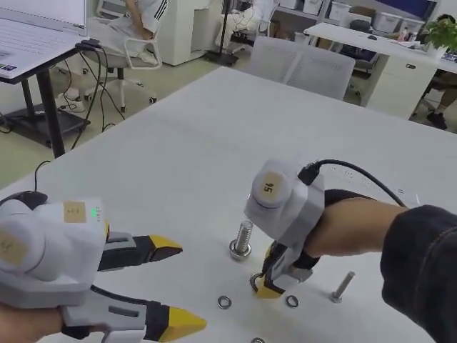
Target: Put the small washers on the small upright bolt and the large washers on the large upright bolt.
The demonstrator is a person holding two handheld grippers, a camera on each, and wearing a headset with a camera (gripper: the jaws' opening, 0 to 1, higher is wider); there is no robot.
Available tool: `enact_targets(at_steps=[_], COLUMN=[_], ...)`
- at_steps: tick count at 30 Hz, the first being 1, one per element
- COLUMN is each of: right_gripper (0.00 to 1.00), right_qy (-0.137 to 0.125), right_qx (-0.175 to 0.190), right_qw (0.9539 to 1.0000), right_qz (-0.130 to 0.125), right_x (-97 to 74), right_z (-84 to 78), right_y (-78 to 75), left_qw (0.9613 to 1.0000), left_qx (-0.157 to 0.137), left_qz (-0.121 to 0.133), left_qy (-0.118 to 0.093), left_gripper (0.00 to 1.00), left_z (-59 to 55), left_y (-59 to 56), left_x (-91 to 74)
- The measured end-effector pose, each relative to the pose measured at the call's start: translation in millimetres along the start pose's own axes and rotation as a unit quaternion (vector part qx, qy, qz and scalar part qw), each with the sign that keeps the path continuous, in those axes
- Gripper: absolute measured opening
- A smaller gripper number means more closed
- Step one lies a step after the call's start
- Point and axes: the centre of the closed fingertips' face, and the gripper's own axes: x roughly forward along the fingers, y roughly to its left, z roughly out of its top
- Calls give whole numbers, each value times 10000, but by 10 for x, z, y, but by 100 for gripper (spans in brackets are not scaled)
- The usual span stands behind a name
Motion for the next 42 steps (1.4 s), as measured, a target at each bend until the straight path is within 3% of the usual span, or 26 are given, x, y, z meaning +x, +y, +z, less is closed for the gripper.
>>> enact_targets(at_steps=[22, 42], right_gripper=[23, 23], right_qy=[-123, -357], right_qx=[-24, -329], right_qw=[9991, 9959], right_qz=[-401, -759], right_x=[-435, -769], right_z=[47, 376], right_y=[-144, -293], left_qw=[10000, 9999], left_qx=[14, -36], left_qz=[-44, 95], left_qy=[-25, -126], left_gripper=[61, 62], left_z=[14, 29], left_y=[-5, 66], left_x=[3, -28])
